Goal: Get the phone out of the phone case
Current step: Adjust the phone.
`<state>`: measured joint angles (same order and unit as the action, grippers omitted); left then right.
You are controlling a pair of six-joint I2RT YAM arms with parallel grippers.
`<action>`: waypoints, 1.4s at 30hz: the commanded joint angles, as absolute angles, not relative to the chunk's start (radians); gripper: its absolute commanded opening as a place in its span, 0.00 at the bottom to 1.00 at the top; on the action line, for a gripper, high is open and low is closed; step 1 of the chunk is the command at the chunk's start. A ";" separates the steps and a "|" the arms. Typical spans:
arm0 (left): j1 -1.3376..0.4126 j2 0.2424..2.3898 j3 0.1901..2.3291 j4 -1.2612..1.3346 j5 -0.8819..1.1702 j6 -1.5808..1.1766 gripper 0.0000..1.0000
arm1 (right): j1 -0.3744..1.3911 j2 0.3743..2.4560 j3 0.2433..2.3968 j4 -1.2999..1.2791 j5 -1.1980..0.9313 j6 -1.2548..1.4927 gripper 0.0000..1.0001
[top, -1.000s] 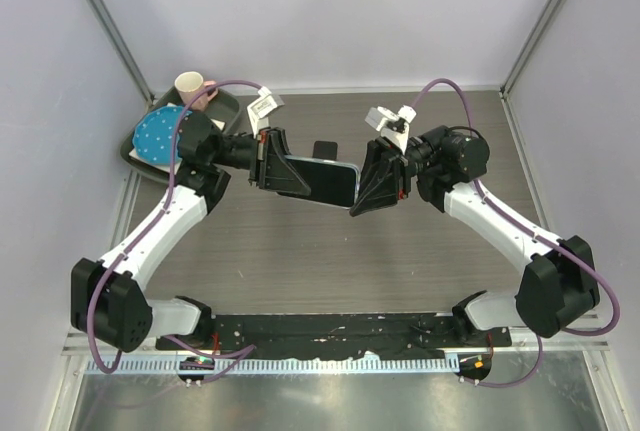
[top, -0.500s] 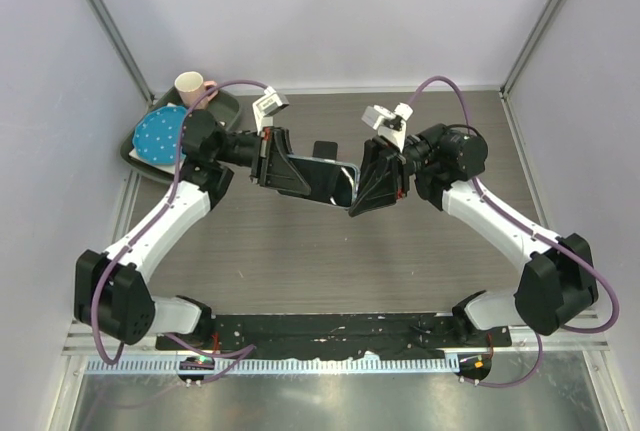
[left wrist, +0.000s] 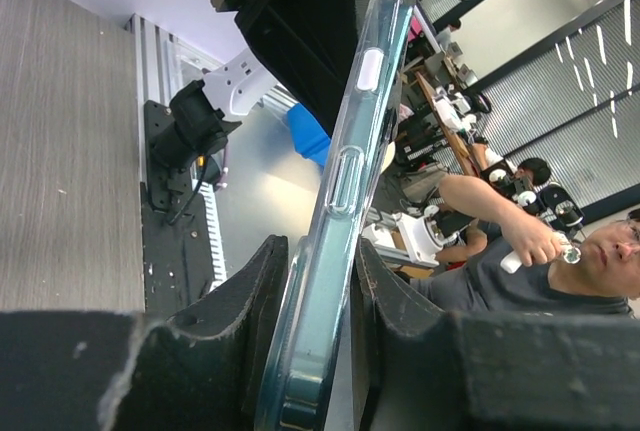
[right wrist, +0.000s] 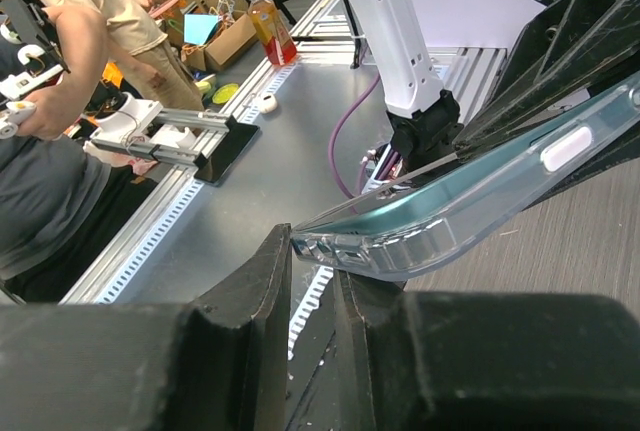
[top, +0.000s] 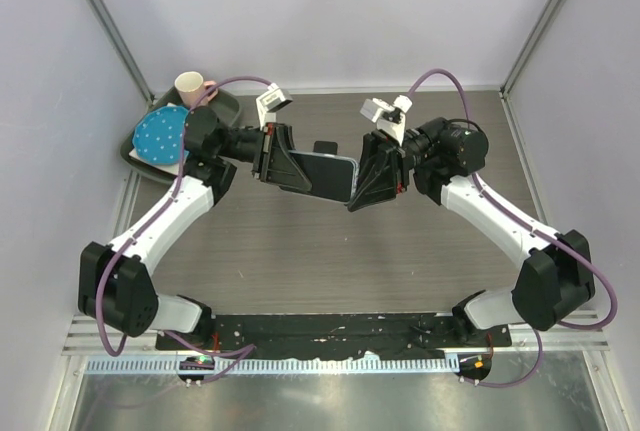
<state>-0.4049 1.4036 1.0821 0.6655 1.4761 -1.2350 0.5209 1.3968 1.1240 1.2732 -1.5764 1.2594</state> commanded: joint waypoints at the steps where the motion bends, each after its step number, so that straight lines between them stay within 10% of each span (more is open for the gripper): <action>1: -0.523 1.528 1.005 0.649 1.227 -1.051 0.00 | 0.623 1.396 1.272 1.670 -1.358 1.198 0.01; 6: -0.509 1.493 1.003 0.655 1.206 -1.039 0.00 | 0.591 1.374 1.197 1.635 -1.338 1.204 0.05; 12: -0.375 1.408 0.979 0.670 1.102 -1.028 0.00 | 0.532 1.296 1.062 1.348 -1.341 1.024 0.47; 19: -0.299 1.336 0.966 0.572 1.025 -0.927 0.00 | 0.518 1.158 1.247 -0.266 -0.976 -0.093 0.59; 42: -0.218 1.267 1.069 0.511 0.976 -0.965 0.00 | 0.394 1.149 1.112 0.109 -0.759 0.388 0.61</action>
<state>-0.2173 1.3148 1.0611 0.3607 0.9619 -0.8993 0.4381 1.1118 1.1072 -0.0059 -0.7437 0.2543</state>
